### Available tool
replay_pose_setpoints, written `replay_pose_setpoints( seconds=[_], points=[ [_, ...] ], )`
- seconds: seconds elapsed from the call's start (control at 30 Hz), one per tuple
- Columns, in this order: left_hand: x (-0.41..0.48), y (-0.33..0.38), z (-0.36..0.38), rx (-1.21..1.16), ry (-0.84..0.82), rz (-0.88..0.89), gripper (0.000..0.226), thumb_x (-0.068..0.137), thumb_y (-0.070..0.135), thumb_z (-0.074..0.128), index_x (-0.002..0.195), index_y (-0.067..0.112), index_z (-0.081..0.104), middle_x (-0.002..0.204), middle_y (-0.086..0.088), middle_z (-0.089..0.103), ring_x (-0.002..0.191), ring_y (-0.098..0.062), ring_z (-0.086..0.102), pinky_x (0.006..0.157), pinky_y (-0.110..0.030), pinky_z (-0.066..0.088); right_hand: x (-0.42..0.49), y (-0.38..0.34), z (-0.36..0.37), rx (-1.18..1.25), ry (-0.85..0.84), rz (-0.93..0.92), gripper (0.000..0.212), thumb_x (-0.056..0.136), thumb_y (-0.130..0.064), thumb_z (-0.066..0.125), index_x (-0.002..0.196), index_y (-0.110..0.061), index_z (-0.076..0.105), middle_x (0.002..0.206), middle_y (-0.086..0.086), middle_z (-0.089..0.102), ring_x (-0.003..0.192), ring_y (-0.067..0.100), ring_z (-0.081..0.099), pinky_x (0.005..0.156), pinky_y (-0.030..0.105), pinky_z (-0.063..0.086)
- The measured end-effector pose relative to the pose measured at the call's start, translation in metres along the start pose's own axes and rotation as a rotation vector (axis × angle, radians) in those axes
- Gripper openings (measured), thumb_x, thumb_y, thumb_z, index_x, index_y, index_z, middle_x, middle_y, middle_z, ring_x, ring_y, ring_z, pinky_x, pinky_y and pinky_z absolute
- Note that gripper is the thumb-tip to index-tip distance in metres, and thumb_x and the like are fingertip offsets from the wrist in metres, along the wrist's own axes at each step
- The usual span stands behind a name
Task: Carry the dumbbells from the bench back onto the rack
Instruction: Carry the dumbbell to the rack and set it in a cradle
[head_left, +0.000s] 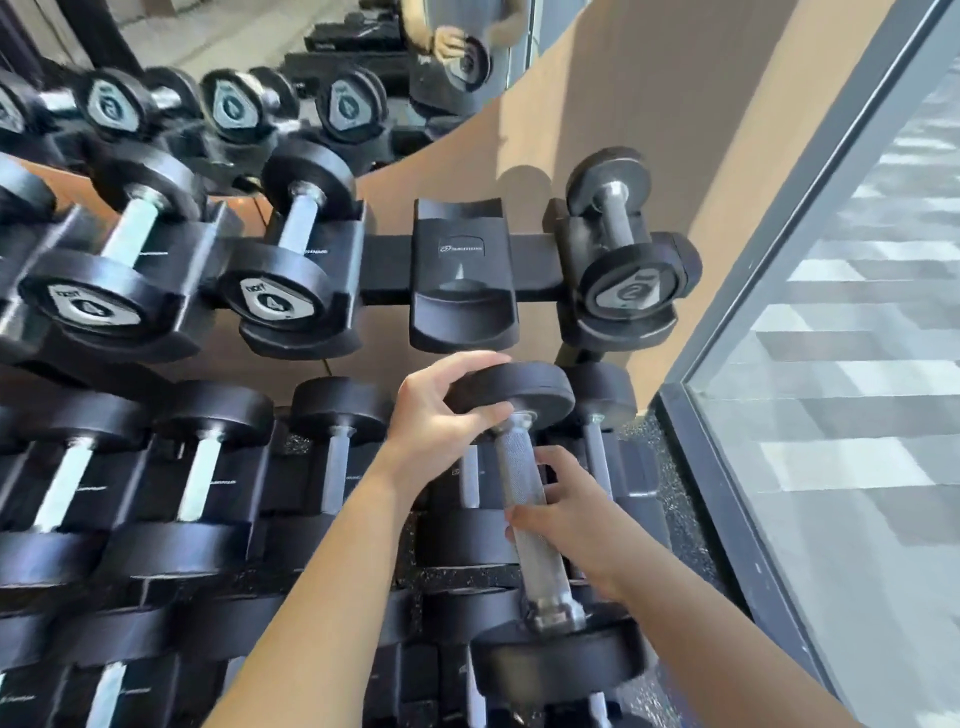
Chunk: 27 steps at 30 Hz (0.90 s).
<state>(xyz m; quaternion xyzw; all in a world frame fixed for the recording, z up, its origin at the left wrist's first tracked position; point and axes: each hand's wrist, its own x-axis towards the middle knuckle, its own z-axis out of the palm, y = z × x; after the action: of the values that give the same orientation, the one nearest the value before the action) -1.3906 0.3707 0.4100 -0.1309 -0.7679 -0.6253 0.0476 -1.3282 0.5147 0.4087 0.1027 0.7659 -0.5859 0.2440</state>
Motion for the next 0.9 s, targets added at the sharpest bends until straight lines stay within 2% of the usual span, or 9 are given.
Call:
replay_pose_setpoints(
  seconds=[0.1, 0.27, 0.33, 0.4, 0.5, 0.57, 0.63, 0.73, 0.9],
  points=[
    [0.028, -0.006, -0.006, 0.013, 0.014, -0.013, 0.040, 0.068, 0.002, 0.075, 0.100, 0.025, 0.066, 0.101, 0.011, 0.067, 0.098, -0.003, 0.060, 0.083, -0.013, 0.045, 0.025, -0.016, -0.007, 0.005, -0.023, -0.011, 0.043, 0.082, -0.004, 0.059, 0.118, -0.021, 0.041, 0.096, 0.013, 0.065, 0.070, 0.017, 0.062, 0.064, 0.028, 0.050],
    [0.077, -0.017, -0.022, 0.031, -0.005, 0.006, 0.039, 0.068, 0.000, 0.075, 0.100, 0.021, 0.065, 0.100, 0.012, 0.066, 0.095, 0.003, 0.059, 0.080, -0.007, 0.041, 0.070, -0.040, -0.008, 0.049, -0.020, -0.017, 0.043, 0.082, -0.004, 0.060, 0.118, -0.020, 0.041, 0.085, 0.009, 0.063, 0.068, 0.017, 0.063, 0.072, 0.033, 0.051],
    [0.098, -0.022, -0.029, 0.029, -0.015, 0.020, 0.039, 0.068, 0.000, 0.075, 0.100, 0.019, 0.065, 0.101, 0.009, 0.066, 0.095, 0.002, 0.059, 0.082, -0.008, 0.042, 0.087, -0.051, -0.008, 0.053, -0.001, -0.018, 0.043, 0.083, -0.004, 0.060, 0.118, -0.020, 0.041, 0.085, 0.006, 0.063, 0.064, 0.012, 0.063, 0.062, 0.025, 0.049],
    [0.120, -0.027, -0.036, 0.033, -0.023, 0.041, 0.039, 0.067, 0.000, 0.075, 0.100, 0.020, 0.065, 0.100, 0.009, 0.066, 0.094, 0.001, 0.059, 0.083, -0.009, 0.043, 0.106, -0.062, -0.008, 0.057, 0.024, -0.037, 0.043, 0.082, -0.004, 0.060, 0.118, -0.018, 0.042, 0.085, 0.007, 0.063, 0.063, 0.014, 0.062, 0.057, 0.026, 0.045],
    [0.153, -0.036, -0.047, 0.111, -0.039, 0.096, 0.041, 0.068, 0.005, 0.076, 0.100, 0.028, 0.064, 0.101, 0.016, 0.064, 0.097, 0.001, 0.058, 0.087, -0.014, 0.044, 0.132, -0.077, -0.009, 0.038, 0.082, -0.089, 0.043, 0.080, -0.005, 0.062, 0.117, -0.014, 0.043, 0.092, 0.012, 0.065, 0.074, 0.020, 0.063, 0.062, 0.029, 0.047],
    [0.174, -0.042, -0.055, 0.159, -0.048, 0.145, 0.042, 0.068, 0.005, 0.075, 0.102, 0.027, 0.062, 0.100, 0.018, 0.062, 0.097, 0.002, 0.058, 0.087, -0.015, 0.045, 0.149, -0.087, -0.010, 0.039, 0.122, -0.117, 0.041, 0.079, -0.005, 0.062, 0.113, -0.018, 0.044, 0.091, 0.009, 0.064, 0.079, 0.019, 0.063, 0.063, 0.027, 0.050],
    [0.194, -0.048, -0.060, 0.190, -0.056, 0.175, 0.042, 0.069, 0.006, 0.075, 0.103, 0.026, 0.062, 0.100, 0.020, 0.061, 0.096, 0.004, 0.057, 0.086, -0.013, 0.044, 0.167, -0.096, -0.012, 0.062, 0.141, -0.112, 0.040, 0.078, -0.004, 0.061, 0.109, -0.024, 0.043, 0.094, 0.011, 0.064, 0.085, 0.024, 0.064, 0.067, 0.030, 0.052],
    [0.221, -0.056, -0.063, 0.200, -0.051, 0.176, 0.043, 0.068, 0.005, 0.075, 0.102, 0.028, 0.062, 0.098, 0.019, 0.062, 0.095, 0.004, 0.057, 0.085, -0.013, 0.044, 0.191, -0.109, -0.015, 0.076, 0.154, -0.113, 0.041, 0.079, -0.005, 0.062, 0.111, -0.021, 0.043, 0.100, 0.016, 0.064, 0.090, 0.029, 0.064, 0.065, 0.032, 0.051],
    [0.259, -0.062, -0.071, 0.200, -0.040, 0.179, 0.043, 0.070, 0.006, 0.073, 0.105, 0.028, 0.061, 0.100, 0.020, 0.060, 0.097, 0.002, 0.056, 0.086, -0.016, 0.046, 0.225, -0.128, -0.024, 0.098, 0.168, -0.131, 0.043, 0.080, -0.007, 0.064, 0.112, -0.024, 0.041, 0.103, 0.013, 0.063, 0.094, 0.027, 0.064, 0.079, 0.040, 0.054]
  ],
)
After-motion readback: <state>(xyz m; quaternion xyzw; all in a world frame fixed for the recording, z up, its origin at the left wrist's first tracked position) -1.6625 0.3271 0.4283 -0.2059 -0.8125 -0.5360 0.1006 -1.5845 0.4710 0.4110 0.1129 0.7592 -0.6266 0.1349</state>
